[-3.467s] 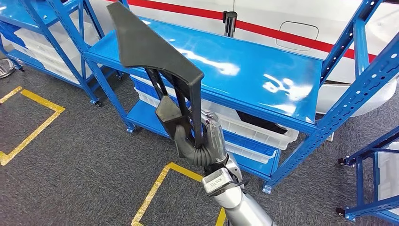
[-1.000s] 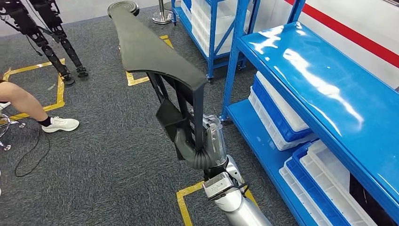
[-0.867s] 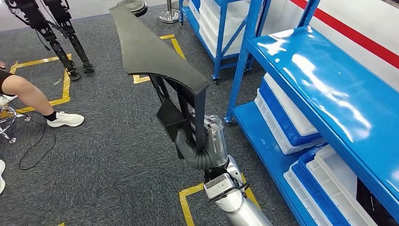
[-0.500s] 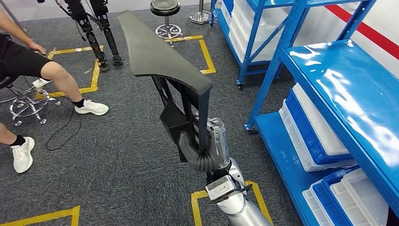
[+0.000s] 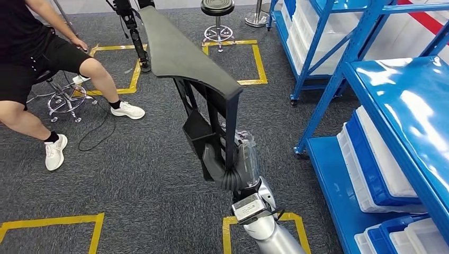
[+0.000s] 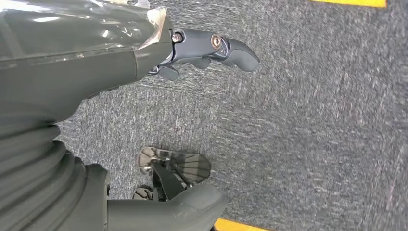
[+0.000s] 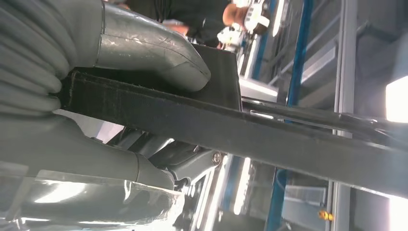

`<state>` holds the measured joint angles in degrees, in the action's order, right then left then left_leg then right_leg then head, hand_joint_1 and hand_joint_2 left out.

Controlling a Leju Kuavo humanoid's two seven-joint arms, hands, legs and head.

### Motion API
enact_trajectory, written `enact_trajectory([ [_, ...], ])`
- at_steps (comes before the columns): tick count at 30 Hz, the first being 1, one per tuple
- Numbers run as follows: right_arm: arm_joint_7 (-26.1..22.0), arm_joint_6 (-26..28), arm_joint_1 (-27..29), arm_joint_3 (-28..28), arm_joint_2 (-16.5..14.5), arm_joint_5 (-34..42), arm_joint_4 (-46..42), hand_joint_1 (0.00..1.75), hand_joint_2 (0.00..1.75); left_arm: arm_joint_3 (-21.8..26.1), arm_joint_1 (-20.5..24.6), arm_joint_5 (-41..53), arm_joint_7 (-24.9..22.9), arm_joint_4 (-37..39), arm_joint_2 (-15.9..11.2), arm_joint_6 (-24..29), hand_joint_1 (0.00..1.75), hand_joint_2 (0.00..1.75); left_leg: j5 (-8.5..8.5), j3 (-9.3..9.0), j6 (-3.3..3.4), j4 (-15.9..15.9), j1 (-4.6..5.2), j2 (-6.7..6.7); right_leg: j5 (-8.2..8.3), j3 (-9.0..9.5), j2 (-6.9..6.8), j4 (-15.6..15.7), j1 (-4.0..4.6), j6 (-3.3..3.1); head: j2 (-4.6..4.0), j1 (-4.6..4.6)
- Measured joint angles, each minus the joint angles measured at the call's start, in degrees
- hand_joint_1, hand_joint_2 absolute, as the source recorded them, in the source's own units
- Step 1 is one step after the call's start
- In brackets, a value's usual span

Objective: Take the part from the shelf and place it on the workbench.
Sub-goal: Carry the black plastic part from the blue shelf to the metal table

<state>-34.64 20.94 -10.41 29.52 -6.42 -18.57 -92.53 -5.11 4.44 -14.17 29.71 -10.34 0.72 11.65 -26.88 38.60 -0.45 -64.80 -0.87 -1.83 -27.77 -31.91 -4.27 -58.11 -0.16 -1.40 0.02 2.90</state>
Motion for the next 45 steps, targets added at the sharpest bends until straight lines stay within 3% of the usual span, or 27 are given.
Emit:
enact_trajectory([
  [1, 0.01, -0.24, -0.15, -0.01, -0.09, 0.14, 0.04, 1.75, 1.75, 0.05, 0.02, -0.13, 0.19, -0.01, -0.01, 0.11, 0.00, 1.75, 1.18, -1.94, 0.33, 3.56, 0.21, -0.95, -0.15, 0.09, -0.48, -0.01, 0.21, 0.17, 0.00, 0.03],
  [3, 0.03, -0.63, -0.46, 0.01, -0.30, 0.34, 0.25, 1.75, 1.75, 0.14, 0.04, -0.28, 0.48, -0.01, -0.02, 0.50, 0.00, 1.75, 1.66, -3.28, 0.98, 6.28, 0.68, -1.73, -0.39, 0.22, -1.33, 0.00, 0.47, 0.62, 0.00, 0.06],
  [5, 0.03, -0.97, -0.76, 0.02, -0.58, 0.56, 0.55, 1.75, 1.75, 0.28, -0.13, -0.43, 0.69, 0.00, -0.03, 1.38, 0.00, 1.75, 1.96, -3.40, 1.63, 6.75, 0.70, -0.38, -0.64, 0.36, -2.14, 0.05, 0.51, 1.22, 0.00, 0.05],
  [7, 0.00, -1.15, -1.22, 0.04, -0.77, 0.80, 0.82, 1.75, 1.75, 0.46, -0.35, -0.71, 1.04, -0.01, 0.10, 2.41, 0.00, 1.75, 2.54, -4.15, 2.35, 7.79, 0.44, 0.86, -1.89, -0.17, -0.55, -1.92, 0.42, 1.54, -0.01, 0.06],
  [9, -0.04, -1.14, -1.67, 0.03, -0.66, 1.15, 1.18, 1.75, 1.75, 0.70, -0.38, -0.87, 1.33, -0.02, 0.20, 2.90, 0.00, 1.75, 2.90, -4.63, 2.80, 8.32, 0.29, 2.07, -4.66, -2.92, 2.56, -8.16, 0.11, 1.28, -0.02, 0.15],
  [11, -0.03, -1.07, -1.78, -0.03, -0.36, 1.47, 1.67, 1.75, 1.75, 0.97, -0.42, -0.89, 1.40, -0.01, 0.17, 2.96, 0.00, 1.75, 2.96, -4.59, 2.90, 8.28, 0.26, 3.64, -6.93, -6.65, 3.86, -15.10, -0.16, 1.34, -0.02, 0.24],
  [12, -0.02, -1.03, -1.75, -0.05, -0.21, 1.59, 1.89, 1.75, 1.75, 1.07, -0.51, -0.88, 1.41, 0.00, 0.18, 2.96, 0.00, 1.75, 2.95, -4.60, 2.87, 8.25, 0.25, 4.49, -6.89, -7.49, 4.00, -16.21, -0.32, 1.73, -0.02, 0.24],
  [13, -0.02, -0.99, -1.75, -0.07, -0.11, 1.71, 2.05, 1.75, 1.75, 1.14, -0.59, -0.87, 1.41, 0.01, 0.20, 2.94, 0.00, 1.75, 2.92, -4.63, 2.82, 8.22, 0.23, 5.33, -5.89, -7.21, 4.10, -14.99, -0.50, 2.31, -0.01, 0.24],
  [15, -0.03, -0.93, -1.79, -0.09, -0.02, 1.86, 2.18, 1.75, 1.75, 1.23, -0.66, -0.87, 1.43, 0.01, 0.26, 2.94, 0.00, 1.75, 2.79, -4.66, 2.49, 8.00, 0.13, 6.90, -2.25, -4.01, 5.26, -7.27, -1.14, 3.60, -0.01, 0.26],
  [16, -0.04, -0.90, -1.79, -0.10, 0.01, 1.93, 2.21, 1.75, 1.75, 1.26, -0.66, -0.87, 1.47, 0.00, 0.25, 2.99, 0.00, 1.75, 2.62, -4.57, 2.16, 7.73, 0.18, 7.60, -0.72, -2.40, 5.97, -3.64, -1.40, 3.84, -0.01, 0.26],
  [18, -0.03, -0.86, -1.75, -0.10, 0.06, 2.10, 2.27, 1.75, 1.75, 1.36, -0.74, -0.87, 1.69, 0.00, 0.16, 3.26, 0.00, 1.75, 2.45, -4.17, 1.40, 7.36, 0.19, 8.56, 0.63, -0.93, 6.83, -0.32, -1.49, 3.51, -0.02, 0.20],
  [21, 0.00, -0.84, -1.71, -0.14, 0.07, 2.38, 2.31, 1.75, 1.75, 1.53, -1.07, -0.87, 1.97, 0.01, 0.11, 3.58, 0.00, 1.75, 2.60, -3.88, 0.69, 7.51, -0.13, 9.21, 0.79, -0.91, 6.12, -0.43, -1.00, 2.60, 0.00, 0.15],
  [24, 0.00, -0.84, -1.71, -0.14, 0.04, 2.41, 2.31, 1.75, 1.75, 1.56, -1.14, -0.87, 1.99, 0.01, 0.11, 3.63, 0.00, 1.75, 2.62, -3.84, 0.58, 7.55, -0.19, 9.30, 0.83, -0.89, 6.00, -0.41, -0.97, 2.49, -0.01, 0.16],
  [25, 0.01, -0.84, -1.74, -0.18, -0.06, 2.45, 2.31, 1.75, 1.75, 1.58, -1.24, -0.87, 2.01, 0.02, 0.13, 3.69, 0.00, 1.75, 2.42, -3.74, 0.45, 7.28, -0.22, 8.76, 0.92, -0.85, 5.77, -0.31, -1.10, 2.28, -0.01, 0.15],
  [26, 0.02, -0.89, -1.72, -0.26, -0.23, 2.49, 2.31, 1.75, 1.75, 1.64, -1.27, -0.89, 2.03, 0.02, 0.12, 3.76, 0.00, 1.75, 0.82, -2.42, 0.22, 4.49, -0.25, 7.05, 0.95, -0.81, 5.17, -0.21, -1.09, 1.86, -0.02, 0.09],
  [28, 0.04, -1.02, -1.45, -0.48, -0.55, 2.54, 2.32, 1.75, 1.75, 1.76, -1.39, -0.91, 2.08, 0.03, 0.13, 3.89, 0.00, 1.75, -3.02, 1.98, -0.21, -4.46, -0.30, 3.38, 0.85, -0.74, 2.86, -0.01, -0.83, 0.89, -0.02, -0.03],
  [29, 0.04, -1.09, -1.28, -0.56, -0.62, 2.53, 2.32, 1.75, 1.75, 1.81, -1.38, -0.91, 2.09, 0.03, 0.11, 3.91, 0.00, 1.75, -3.94, 3.39, -0.25, -7.27, -0.29, 2.02, 0.69, -0.71, 1.68, -0.01, -0.55, 0.56, -0.01, -0.08],
  [30, 0.04, -1.11, -1.18, -0.60, -0.64, 2.53, 2.33, 1.75, 1.75, 1.82, -1.43, -0.91, 2.09, 0.03, 0.10, 3.91, 0.00, 1.75, -2.90, 2.81, -0.10, -6.20, -0.26, 1.61, 0.58, -0.64, 0.73, -0.02, -0.37, 0.44, -0.01, -0.08],
  [32, 0.04, -1.12, -1.19, -0.66, -0.78, 2.53, 2.32, 1.75, 1.75, 1.83, -1.37, -0.91, 2.10, 0.03, 0.02, 3.91, 0.00, 1.75, 0.42, -1.65, 0.53, 1.92, 0.11, -0.74, 0.35, -0.36, -0.35, -0.02, -0.04, 0.53, -0.01, -0.07],
  [34, 0.05, -1.12, -1.21, -0.70, -0.91, 2.53, 2.32, 1.75, 1.75, 1.83, -1.20, -0.91, 2.14, 0.02, -0.02, 3.91, 0.00, 1.75, 1.47, -3.85, 1.17, 6.12, 0.65, -2.34, 0.11, -0.14, -1.27, 0.01, 0.25, 0.91, -0.01, -0.04],
  [36, 0.06, -1.13, -1.22, -0.73, -1.04, 2.53, 2.31, 1.75, 1.75, 1.84, -1.16, -0.91, 2.17, 0.01, -0.08, 3.92, 0.00, 1.75, 1.48, -3.85, 1.68, 6.61, 0.96, -1.35, -0.05, 0.17, -2.27, 0.23, 0.29, 1.45, -0.01, -0.04],
  [38, 0.11, -1.26, -1.25, -0.78, -1.20, 2.46, 2.28, 1.75, 1.75, 1.85, -1.23, -0.89, 2.16, 0.01, -0.05, 3.92, 0.00, 1.75, 2.03, -4.43, 2.32, 7.48, 0.71, -0.11, -0.76, -0.06, -0.95, -0.75, 0.20, 1.92, -0.02, -0.02],
  [39, 0.14, -1.45, -1.24, -0.82, -1.22, 2.36, 2.28, 1.75, 1.75, 1.85, -1.16, -0.86, 2.14, 0.01, -0.01, 3.91, 0.00, 1.75, 2.34, -4.74, 2.63, 7.90, 0.51, 0.57, -1.76, -0.87, 0.54, -2.75, 0.15, 1.94, -0.02, 0.05],
  [41, 0.20, -1.96, -1.01, -0.92, -1.16, 2.13, 2.31, 1.75, 1.75, 1.85, -0.92, -0.78, 2.09, 0.01, 0.06, 3.88, 0.00, 1.75, 2.63, -4.90, 2.95, 8.17, 0.32, 2.06, -4.69, -4.26, 3.27, -9.84, -0.09, 1.66, -0.02, 0.13],
  [43, 0.18, -2.32, -0.67, -1.01, -1.08, 2.04, 2.38, 1.75, 1.75, 1.85, -0.85, -0.73, 2.07, 0.01, 0.06, 3.88, 0.00, 1.75, 2.64, -4.87, 2.97, 8.14, 0.32, 3.78, -6.33, -7.56, 3.84, -15.72, -0.24, 1.85, -0.02, 0.16],
  [44, 0.11, -2.40, -0.57, -1.03, -1.07, 2.04, 2.40, 1.75, 1.75, 1.85, -0.90, -0.72, 2.07, 0.01, 0.07, 3.90, 0.00, 1.75, 2.62, -4.90, 2.94, 8.11, 0.32, 4.66, -5.77, -7.89, 3.94, -15.70, -0.31, 2.29, -0.02, 0.16],
  [45, 0.03, -2.44, -0.54, -1.07, -1.07, 2.05, 2.42, 1.75, 1.75, 1.85, -0.94, -0.72, 2.08, 0.01, 0.09, 3.90, 0.00, 1.75, 2.59, -4.97, 2.88, 8.08, 0.30, 5.53, -4.33, -7.08, 4.12, -13.36, -0.45, 2.84, -0.02, 0.17],
])
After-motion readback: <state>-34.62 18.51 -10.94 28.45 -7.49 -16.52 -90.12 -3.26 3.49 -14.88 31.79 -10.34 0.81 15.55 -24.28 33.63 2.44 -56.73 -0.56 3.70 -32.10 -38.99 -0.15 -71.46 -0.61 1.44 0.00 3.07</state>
